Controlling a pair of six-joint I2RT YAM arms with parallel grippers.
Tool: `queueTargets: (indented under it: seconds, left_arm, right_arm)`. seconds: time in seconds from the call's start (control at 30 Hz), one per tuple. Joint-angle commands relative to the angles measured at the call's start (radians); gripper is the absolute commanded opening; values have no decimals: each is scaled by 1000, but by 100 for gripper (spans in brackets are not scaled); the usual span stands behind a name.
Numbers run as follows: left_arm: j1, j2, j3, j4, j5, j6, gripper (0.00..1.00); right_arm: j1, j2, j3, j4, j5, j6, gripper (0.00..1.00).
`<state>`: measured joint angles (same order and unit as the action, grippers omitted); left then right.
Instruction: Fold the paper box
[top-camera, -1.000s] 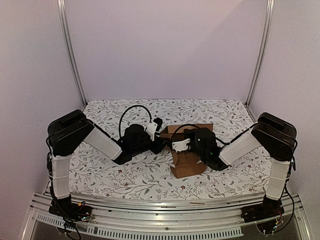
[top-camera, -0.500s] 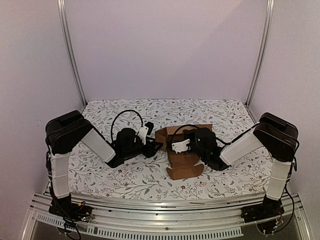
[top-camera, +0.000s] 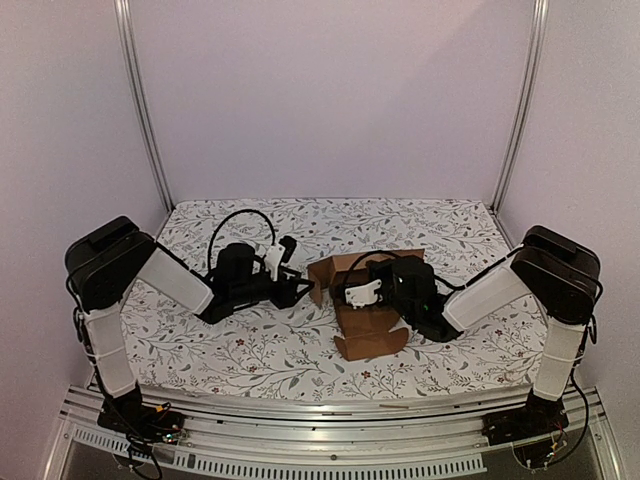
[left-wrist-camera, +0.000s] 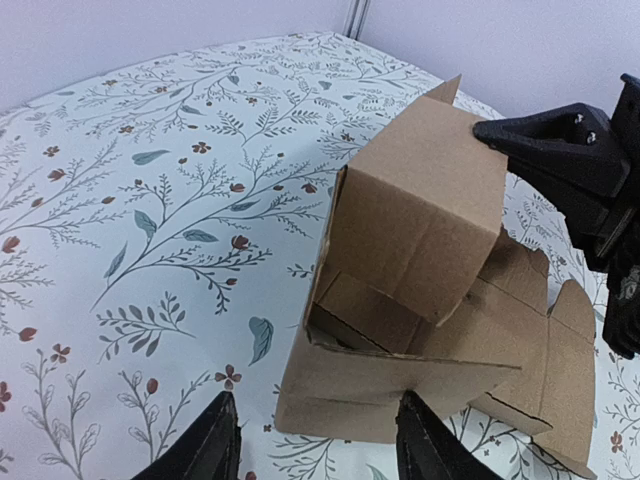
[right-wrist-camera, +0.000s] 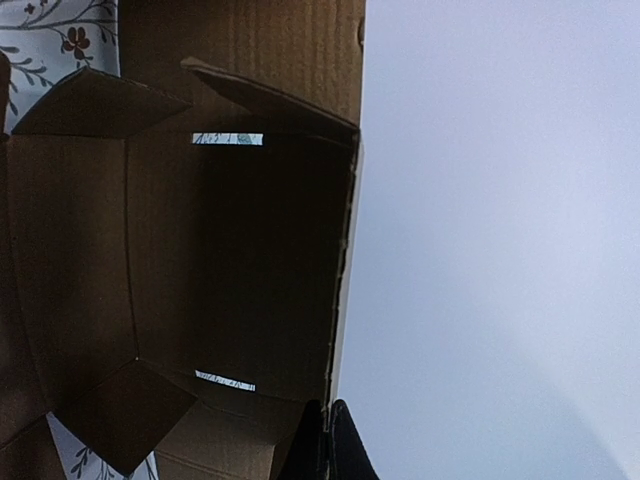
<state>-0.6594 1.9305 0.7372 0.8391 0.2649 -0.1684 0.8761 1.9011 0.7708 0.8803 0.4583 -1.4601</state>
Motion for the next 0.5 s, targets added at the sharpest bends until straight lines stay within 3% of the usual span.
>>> queueTargets:
  seconds: [0.0,0.17,0.47]
  left_arm:
    - [14,36,106,-206,100,87,53]
    - [9,90,177,-237,143,110,56]
    - [-45,154,255,-232,189,132,52]
  right_arm:
    - [7,-20,-16,-44,-21,0,0]
    - [8,-20,-19,-47,-22,-5,0]
    - [7,9,-27,-38,-13,-34,0]
